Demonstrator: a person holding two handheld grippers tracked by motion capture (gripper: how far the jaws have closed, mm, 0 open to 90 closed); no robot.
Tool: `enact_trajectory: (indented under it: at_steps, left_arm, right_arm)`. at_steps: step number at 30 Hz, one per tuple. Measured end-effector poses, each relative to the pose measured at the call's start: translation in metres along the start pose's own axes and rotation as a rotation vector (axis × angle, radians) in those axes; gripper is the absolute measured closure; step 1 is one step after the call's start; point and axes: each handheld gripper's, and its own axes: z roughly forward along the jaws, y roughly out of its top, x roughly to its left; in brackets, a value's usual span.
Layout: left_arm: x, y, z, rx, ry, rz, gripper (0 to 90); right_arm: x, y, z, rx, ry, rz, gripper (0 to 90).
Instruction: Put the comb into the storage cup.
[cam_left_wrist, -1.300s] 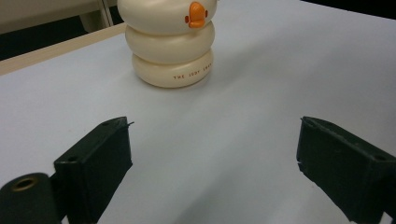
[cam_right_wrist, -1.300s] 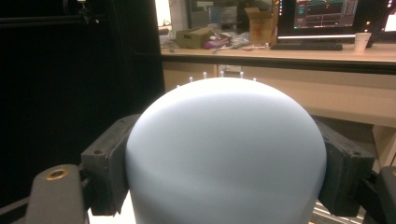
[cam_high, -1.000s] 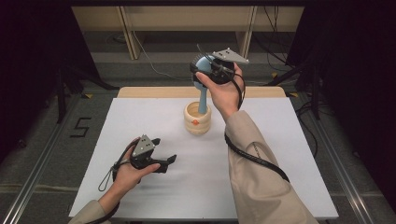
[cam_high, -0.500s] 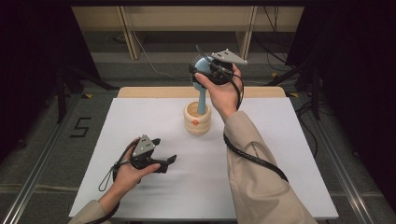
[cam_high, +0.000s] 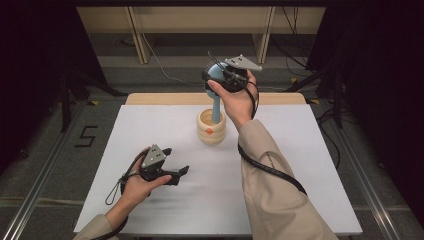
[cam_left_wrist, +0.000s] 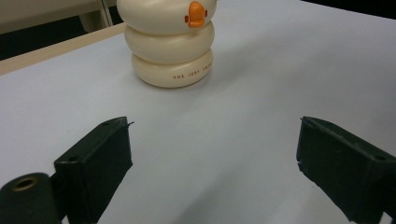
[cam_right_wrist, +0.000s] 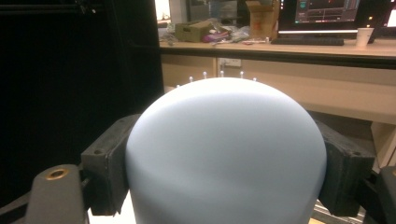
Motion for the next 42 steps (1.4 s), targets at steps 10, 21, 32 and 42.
enact_trajectory:
  at_steps: [10,21,32,42]
  left_arm:
    - [0.000,0.000,0.000,0.000,-0.001,-0.002,9.8]
    - [0.000,0.000,0.001,0.000,0.000,0.002,9.9]
    - [0.000,0.000,0.001,-0.001,-0.001,-0.001,9.8]
    - [0.000,0.000,0.001,-0.001,-0.002,0.000,9.9]
  right_arm:
    - [-0.005,-0.010,0.006,0.025,-0.018,0.002,20.5]
    - [-0.006,-0.020,0.012,0.034,-0.025,-0.002,20.4]
    - [-0.005,-0.028,0.017,0.004,-0.024,-0.009,20.5]
    - [-0.002,-0.032,0.021,-0.008,-0.020,-0.011,20.5]
